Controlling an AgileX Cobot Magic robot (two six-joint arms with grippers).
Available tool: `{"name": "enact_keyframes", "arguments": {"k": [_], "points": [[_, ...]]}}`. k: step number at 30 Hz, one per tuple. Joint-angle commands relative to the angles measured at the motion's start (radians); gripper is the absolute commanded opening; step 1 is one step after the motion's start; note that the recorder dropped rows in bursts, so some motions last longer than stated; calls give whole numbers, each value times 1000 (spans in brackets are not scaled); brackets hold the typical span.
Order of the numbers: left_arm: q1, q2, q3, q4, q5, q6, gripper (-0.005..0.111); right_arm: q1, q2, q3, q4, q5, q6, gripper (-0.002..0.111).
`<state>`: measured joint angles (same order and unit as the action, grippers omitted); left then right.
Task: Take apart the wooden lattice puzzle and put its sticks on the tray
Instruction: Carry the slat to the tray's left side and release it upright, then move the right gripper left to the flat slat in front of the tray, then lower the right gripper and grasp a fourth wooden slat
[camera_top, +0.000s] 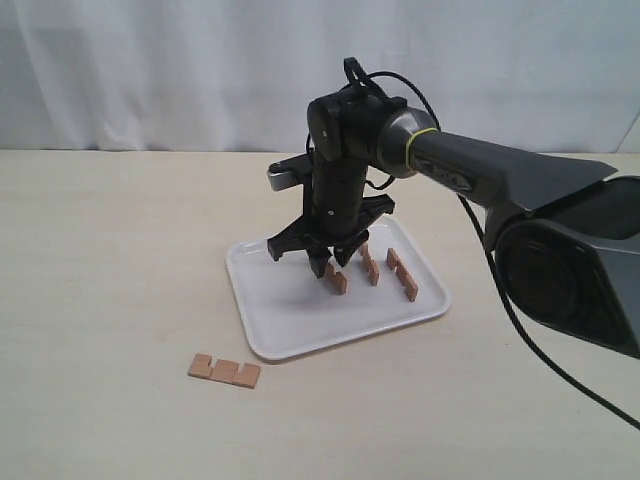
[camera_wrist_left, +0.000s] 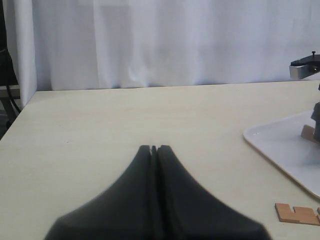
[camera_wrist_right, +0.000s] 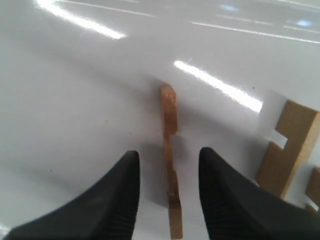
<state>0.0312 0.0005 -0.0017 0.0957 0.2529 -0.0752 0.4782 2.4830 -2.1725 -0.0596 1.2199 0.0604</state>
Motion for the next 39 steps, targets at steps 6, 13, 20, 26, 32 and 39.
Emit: {"name": "enact_keyframes", "arguments": {"k": [6, 13, 20, 26, 32, 39], "points": [[-9, 0, 2, -2, -11, 0, 0, 3, -78, -3, 13, 1, -2, 45], [-9, 0, 2, -2, -11, 0, 0, 62, -119, 4, 242, 1, -219, 45], [-9, 0, 2, -2, -11, 0, 0, 234, -119, 11, 207, 1, -371, 45], [-9, 0, 2, -2, -11, 0, 0, 375, -113, 84, 16, 1, -437, 55], [-9, 0, 2, -2, -11, 0, 0, 432, -85, 128, -36, 1, -448, 68], [-9, 0, 2, -2, -11, 0, 0, 415, -55, 128, -52, -21, -441, 68]]}}
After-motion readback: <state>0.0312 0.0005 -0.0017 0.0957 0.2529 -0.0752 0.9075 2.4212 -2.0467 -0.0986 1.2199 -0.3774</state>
